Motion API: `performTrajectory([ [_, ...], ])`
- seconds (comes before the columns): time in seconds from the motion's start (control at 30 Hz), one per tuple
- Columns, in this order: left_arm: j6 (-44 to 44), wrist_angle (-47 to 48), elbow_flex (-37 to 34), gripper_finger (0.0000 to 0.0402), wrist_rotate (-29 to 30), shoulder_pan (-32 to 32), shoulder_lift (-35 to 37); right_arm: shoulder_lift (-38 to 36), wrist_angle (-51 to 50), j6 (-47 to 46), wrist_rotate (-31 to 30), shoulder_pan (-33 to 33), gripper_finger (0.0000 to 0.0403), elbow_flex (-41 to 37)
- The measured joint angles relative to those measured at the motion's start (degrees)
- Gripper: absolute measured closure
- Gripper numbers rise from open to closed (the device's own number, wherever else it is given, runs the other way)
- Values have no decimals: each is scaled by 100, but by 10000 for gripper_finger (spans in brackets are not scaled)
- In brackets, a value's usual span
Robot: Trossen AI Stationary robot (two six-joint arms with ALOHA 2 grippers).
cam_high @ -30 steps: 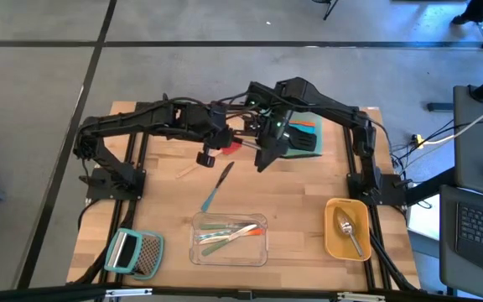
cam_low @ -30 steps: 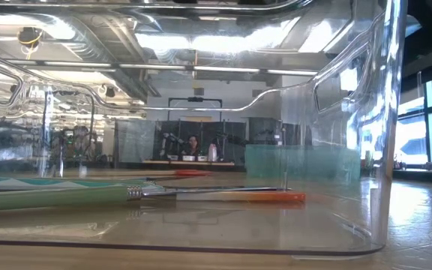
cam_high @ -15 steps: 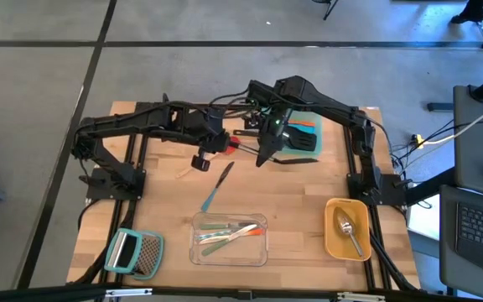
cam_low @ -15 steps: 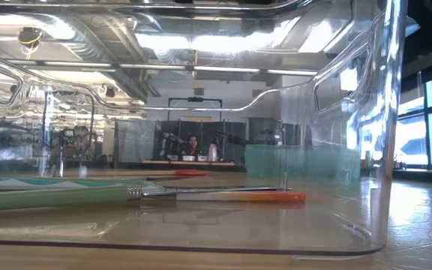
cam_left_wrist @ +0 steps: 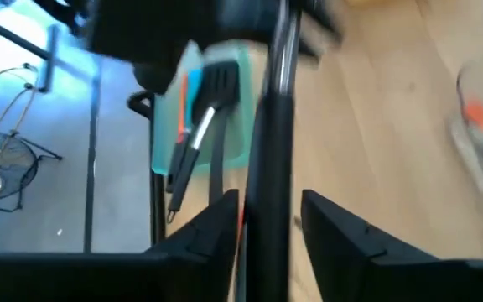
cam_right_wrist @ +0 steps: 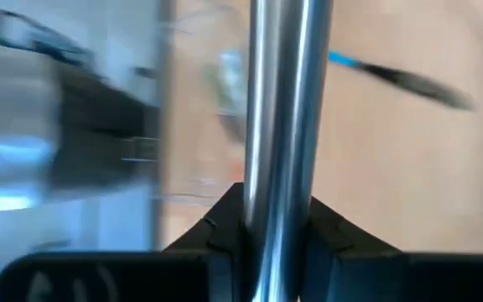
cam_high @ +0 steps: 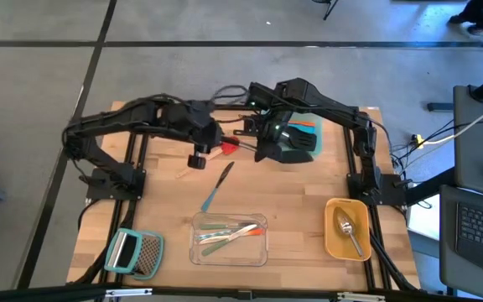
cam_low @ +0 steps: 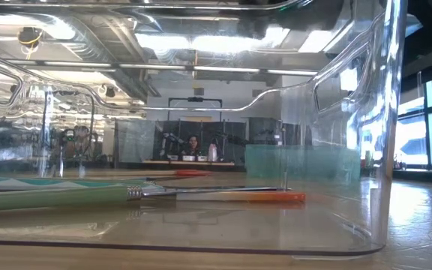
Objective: Pick & Place Kitchen Items
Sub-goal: Put the black spatula into the green bin
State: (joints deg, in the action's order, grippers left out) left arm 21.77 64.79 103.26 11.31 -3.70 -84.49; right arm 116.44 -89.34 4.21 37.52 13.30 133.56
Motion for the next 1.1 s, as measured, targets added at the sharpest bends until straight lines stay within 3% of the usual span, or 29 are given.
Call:
performTrajectory([
  [0.2, -636, -471, 0, 246, 162, -120, 500, 0, -40, 710, -2202, 4, 337, -1],
  [0.27, -831, -671, 1, 243, 170, -180, 686, 2, -58, 853, -2578, 55, 337, -1],
  [0.43, -1251, -988, 2, 243, 472, -321, 1069, 1, -52, 1035, -2667, 493, 337, -339],
  [0.7, -1576, -1273, 9, 247, 916, -367, 1353, -51, 232, 1316, -2421, 1396, 337, -1987],
  [1.1, -2325, -1237, 9, 246, 1277, -367, 1226, -1251, 2418, 1800, -2561, 1855, 337, -4176],
])
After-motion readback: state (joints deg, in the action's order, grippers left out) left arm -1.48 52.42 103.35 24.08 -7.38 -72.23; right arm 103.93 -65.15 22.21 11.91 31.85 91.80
